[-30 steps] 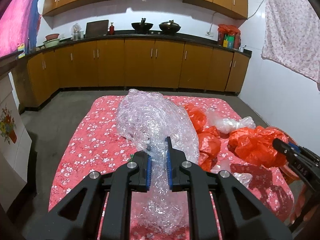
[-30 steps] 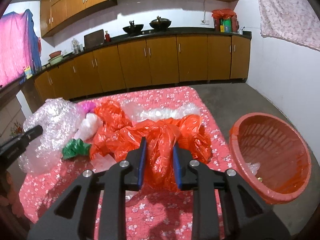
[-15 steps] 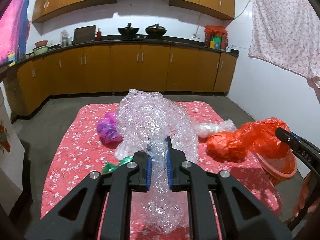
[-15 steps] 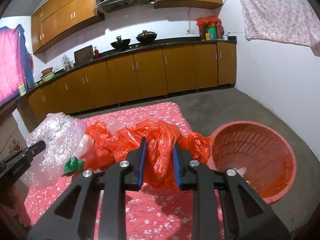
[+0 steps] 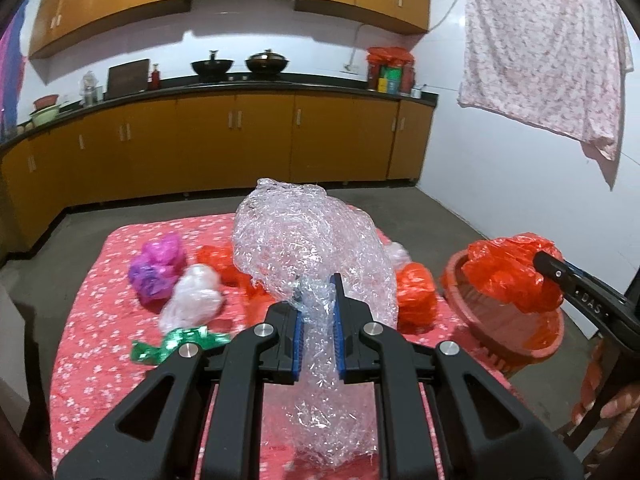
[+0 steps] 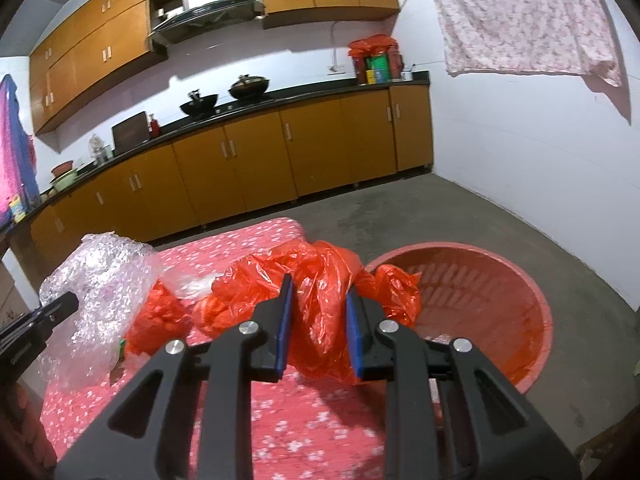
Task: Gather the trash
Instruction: 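Carry the bubble wrap and red bag to the orange basket and release both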
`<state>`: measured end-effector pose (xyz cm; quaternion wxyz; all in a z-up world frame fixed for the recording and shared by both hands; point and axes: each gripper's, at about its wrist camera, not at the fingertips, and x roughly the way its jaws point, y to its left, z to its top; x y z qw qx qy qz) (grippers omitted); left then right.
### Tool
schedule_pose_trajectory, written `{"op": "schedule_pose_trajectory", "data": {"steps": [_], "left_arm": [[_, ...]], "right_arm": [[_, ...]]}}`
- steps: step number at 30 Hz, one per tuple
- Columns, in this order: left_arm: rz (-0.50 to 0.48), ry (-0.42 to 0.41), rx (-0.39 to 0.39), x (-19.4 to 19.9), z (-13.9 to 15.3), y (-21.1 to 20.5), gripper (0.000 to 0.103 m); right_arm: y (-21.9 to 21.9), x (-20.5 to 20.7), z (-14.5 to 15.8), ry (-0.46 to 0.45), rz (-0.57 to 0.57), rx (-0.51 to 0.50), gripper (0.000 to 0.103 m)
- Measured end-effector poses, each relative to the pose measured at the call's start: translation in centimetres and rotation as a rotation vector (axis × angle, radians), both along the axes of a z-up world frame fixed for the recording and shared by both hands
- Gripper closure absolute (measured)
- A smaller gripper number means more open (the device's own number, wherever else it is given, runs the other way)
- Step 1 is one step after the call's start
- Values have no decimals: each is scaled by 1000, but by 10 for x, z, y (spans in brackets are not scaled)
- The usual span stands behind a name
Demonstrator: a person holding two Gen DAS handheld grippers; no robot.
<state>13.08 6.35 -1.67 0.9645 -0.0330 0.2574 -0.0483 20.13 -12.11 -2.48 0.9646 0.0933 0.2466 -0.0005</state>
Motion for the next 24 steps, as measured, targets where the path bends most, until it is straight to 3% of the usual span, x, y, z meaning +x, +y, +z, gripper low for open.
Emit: {"op": "schedule_pose_trajectory", "data": {"steps": [24], "left_arm": [[-305, 7, -26, 51, 2, -137, 91]], "right_arm": [[-124, 4, -18, 20, -277, 42, 79]]}}
